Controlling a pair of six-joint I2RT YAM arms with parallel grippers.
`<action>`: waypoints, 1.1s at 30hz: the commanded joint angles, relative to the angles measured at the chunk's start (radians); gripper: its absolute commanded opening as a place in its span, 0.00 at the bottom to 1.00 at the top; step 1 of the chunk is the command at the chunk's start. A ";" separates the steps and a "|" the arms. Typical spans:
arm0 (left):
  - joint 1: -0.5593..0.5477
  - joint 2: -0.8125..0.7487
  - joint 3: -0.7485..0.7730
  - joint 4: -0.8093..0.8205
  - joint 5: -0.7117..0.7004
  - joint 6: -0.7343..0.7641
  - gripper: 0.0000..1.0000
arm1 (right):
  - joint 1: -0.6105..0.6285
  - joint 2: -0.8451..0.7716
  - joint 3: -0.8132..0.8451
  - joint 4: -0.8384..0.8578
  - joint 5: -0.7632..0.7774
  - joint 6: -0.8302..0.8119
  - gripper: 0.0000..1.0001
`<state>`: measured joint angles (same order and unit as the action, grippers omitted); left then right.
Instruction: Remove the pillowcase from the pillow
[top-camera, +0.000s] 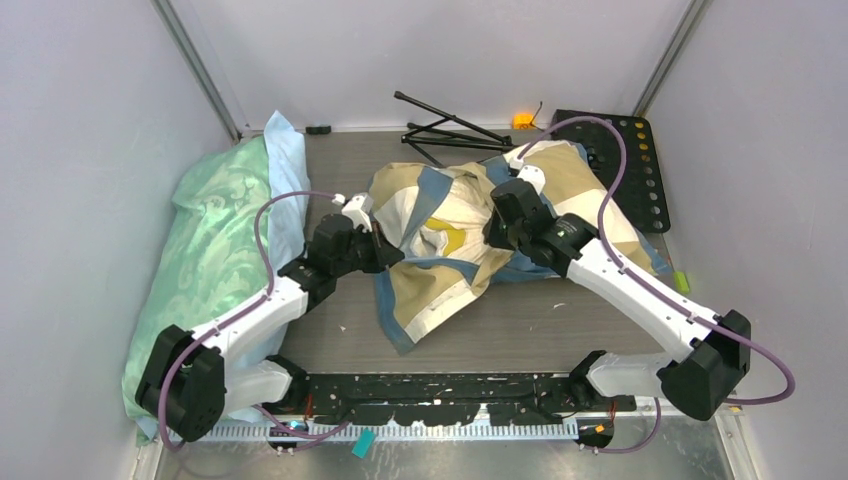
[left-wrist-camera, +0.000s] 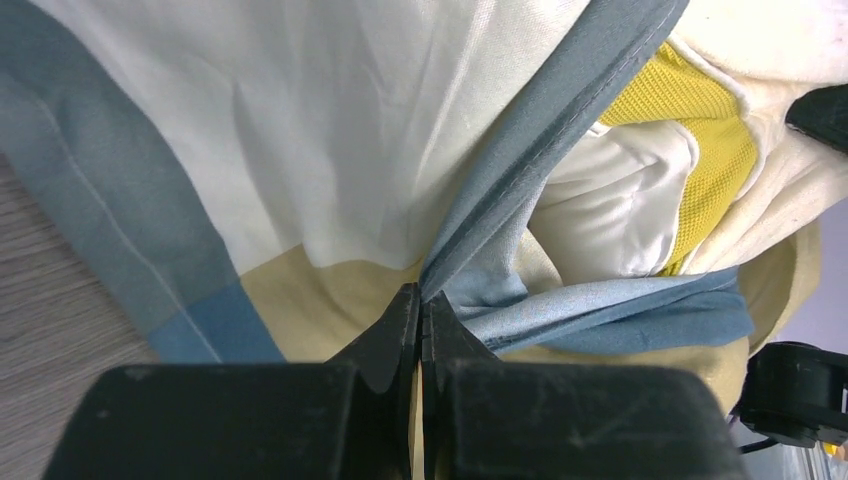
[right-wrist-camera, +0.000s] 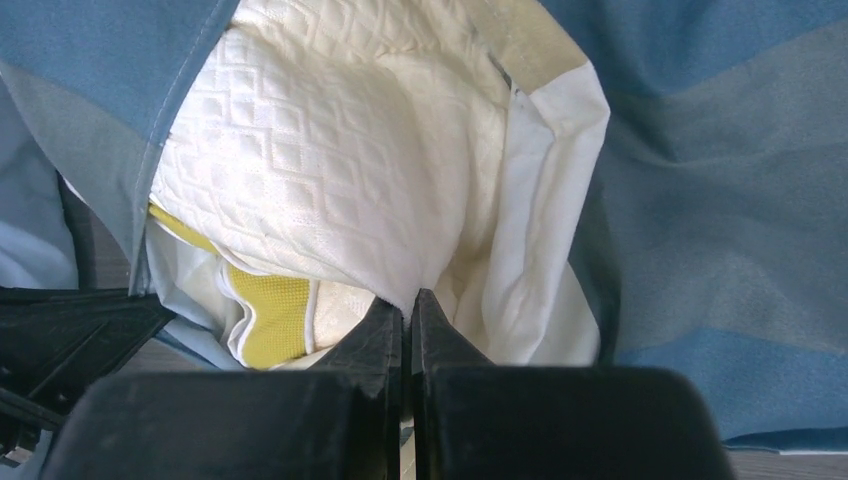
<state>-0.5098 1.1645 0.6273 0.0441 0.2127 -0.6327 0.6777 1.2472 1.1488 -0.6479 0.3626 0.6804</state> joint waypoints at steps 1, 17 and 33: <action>0.053 -0.009 -0.026 -0.339 -0.235 0.077 0.00 | -0.105 -0.083 -0.007 0.007 0.207 -0.100 0.00; -0.090 0.130 0.434 -0.637 -0.449 0.157 0.66 | 0.089 0.215 0.021 0.255 -0.220 -0.065 0.00; -0.107 0.465 0.744 -0.630 -0.360 0.222 0.87 | 0.109 0.204 -0.010 0.288 -0.222 -0.046 0.00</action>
<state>-0.6197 1.5700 1.2968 -0.5880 -0.1730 -0.4496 0.7792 1.4811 1.1179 -0.4339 0.1104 0.6270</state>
